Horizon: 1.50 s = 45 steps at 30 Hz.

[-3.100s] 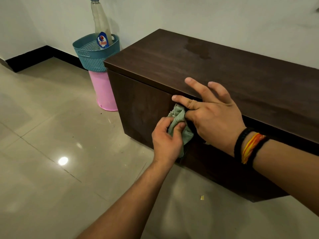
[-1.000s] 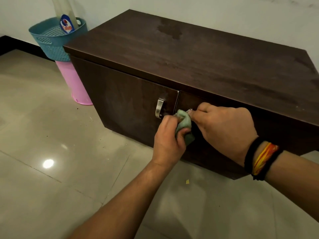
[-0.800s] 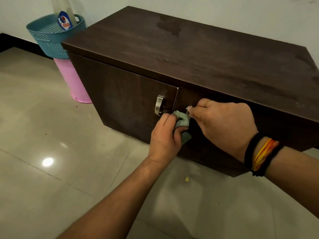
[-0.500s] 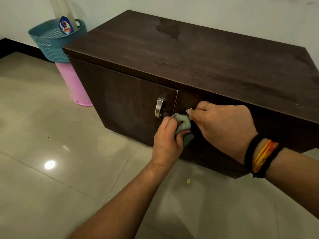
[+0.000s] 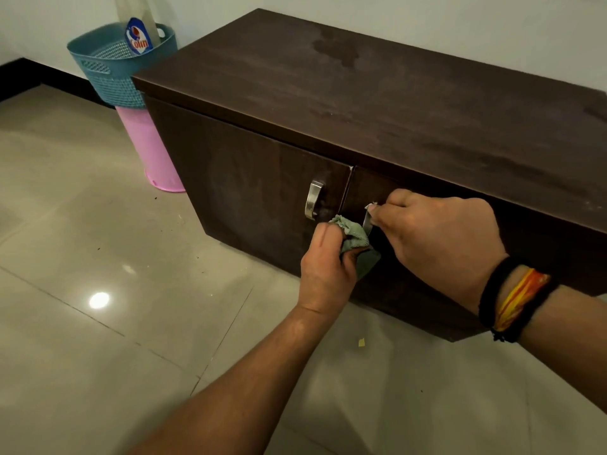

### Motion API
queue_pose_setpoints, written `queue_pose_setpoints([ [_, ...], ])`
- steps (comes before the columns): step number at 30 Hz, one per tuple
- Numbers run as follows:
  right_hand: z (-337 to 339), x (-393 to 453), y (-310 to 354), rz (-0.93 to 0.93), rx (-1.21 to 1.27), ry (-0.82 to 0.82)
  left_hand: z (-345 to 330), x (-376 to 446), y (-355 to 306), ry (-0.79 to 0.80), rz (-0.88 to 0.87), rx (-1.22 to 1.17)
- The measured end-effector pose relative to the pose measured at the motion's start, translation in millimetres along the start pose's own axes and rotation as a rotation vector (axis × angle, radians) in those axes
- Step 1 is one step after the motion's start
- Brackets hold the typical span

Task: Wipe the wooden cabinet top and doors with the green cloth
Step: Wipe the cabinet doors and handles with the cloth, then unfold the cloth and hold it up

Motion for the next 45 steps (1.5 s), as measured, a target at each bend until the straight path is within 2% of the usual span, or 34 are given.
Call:
queue_pose_setpoints([
  [8,0.1,-1.5,0.6,-0.002,0.008,-0.027,-11.9,-11.8,18.3,0.066,0.097,0.076],
  [11,0.1,-2.7,0.3,0.001,0.011,-0.03,-17.6,-19.4,30.2,0.184,0.111,0.129],
  [15,0.4,-2.5,0.0,-0.005,0.024,-0.031,-22.2,-27.0,52.0,0.348,0.222,0.171],
  [22,-2.3,-5.9,1.7,0.034,0.008,-0.027,-29.0,-36.5,74.5,0.485,0.279,0.212],
  [29,5.0,-12.1,0.4,0.023,0.061,-0.049,-13.0,-38.0,64.1,0.376,0.178,0.193],
  [34,7.6,-9.9,2.5,-0.007,0.106,-0.046,16.3,-28.6,28.8,0.343,0.133,0.014],
  [39,17.6,-2.9,12.2,-0.067,0.211,0.043,57.8,-2.2,-5.9,0.234,0.125,-0.229],
  [43,33.3,0.5,11.2,-0.229,0.446,0.171,79.4,14.8,-51.8,0.179,0.16,-0.395],
  [45,45.1,1.4,8.3,-0.288,0.588,0.148,84.1,21.3,-78.2,0.189,0.19,-0.515],
])
Point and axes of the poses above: each hand's wrist, its own x-axis towards the middle knuckle, its own z-axis out of the back of the hand, y = z × x, the point moved 6 cm from there along x, towards the middle knuckle, and after that the axes turned 5 degrees about -y, right-handed, at the moved point
